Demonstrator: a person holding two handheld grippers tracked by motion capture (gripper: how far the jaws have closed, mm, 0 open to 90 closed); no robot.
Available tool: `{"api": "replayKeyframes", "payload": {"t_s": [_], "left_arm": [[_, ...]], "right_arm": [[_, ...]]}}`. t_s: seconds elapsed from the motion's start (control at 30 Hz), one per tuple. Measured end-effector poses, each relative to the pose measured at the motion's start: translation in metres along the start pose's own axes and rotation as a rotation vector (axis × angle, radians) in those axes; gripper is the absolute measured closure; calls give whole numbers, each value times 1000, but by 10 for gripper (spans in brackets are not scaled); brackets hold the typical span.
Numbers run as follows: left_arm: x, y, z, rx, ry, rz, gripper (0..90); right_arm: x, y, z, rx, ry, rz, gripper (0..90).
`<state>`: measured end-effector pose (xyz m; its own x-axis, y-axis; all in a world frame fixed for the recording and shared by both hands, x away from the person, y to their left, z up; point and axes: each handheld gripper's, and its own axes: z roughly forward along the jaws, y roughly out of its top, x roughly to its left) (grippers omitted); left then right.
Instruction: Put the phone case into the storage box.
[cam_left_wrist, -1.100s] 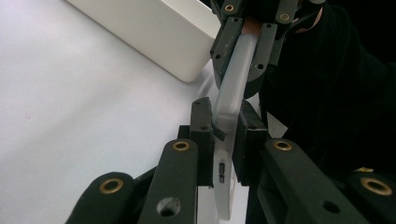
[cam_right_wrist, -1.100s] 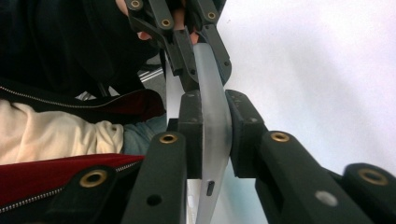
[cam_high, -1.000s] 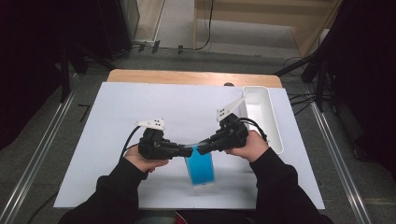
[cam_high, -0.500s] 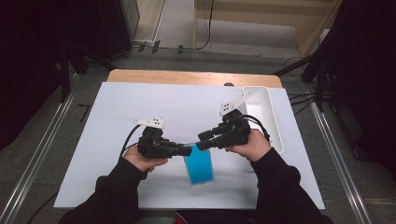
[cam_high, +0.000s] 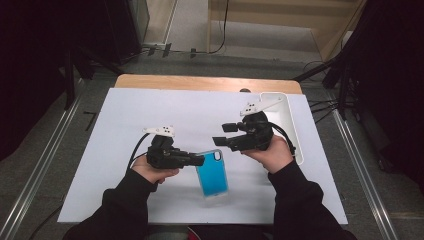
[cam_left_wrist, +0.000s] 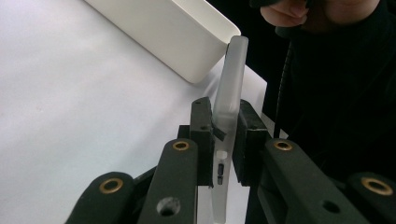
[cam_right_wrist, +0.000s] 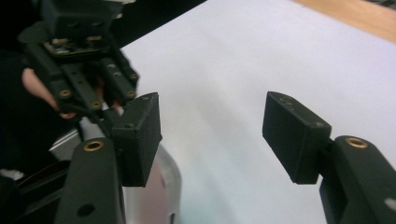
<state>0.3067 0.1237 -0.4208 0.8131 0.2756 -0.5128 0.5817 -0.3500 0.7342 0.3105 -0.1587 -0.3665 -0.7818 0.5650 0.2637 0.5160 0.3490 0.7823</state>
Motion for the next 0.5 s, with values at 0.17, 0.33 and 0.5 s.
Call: {"api": "replayKeyframes", "payload": {"t_s": [0.17,0.33,0.5], "left_arm": [[0,0,0,-2,3,-7,794],[2,0,-2,-19,23,-11,793],[3,0,-4,-35,35,-22,793]], "right_arm": [[-2,-2,-1,-22,-81,-1,295],[-6,-6,-1,-45,-140,13,245],[-9,-10,2,-39,-187,1,208]]}}
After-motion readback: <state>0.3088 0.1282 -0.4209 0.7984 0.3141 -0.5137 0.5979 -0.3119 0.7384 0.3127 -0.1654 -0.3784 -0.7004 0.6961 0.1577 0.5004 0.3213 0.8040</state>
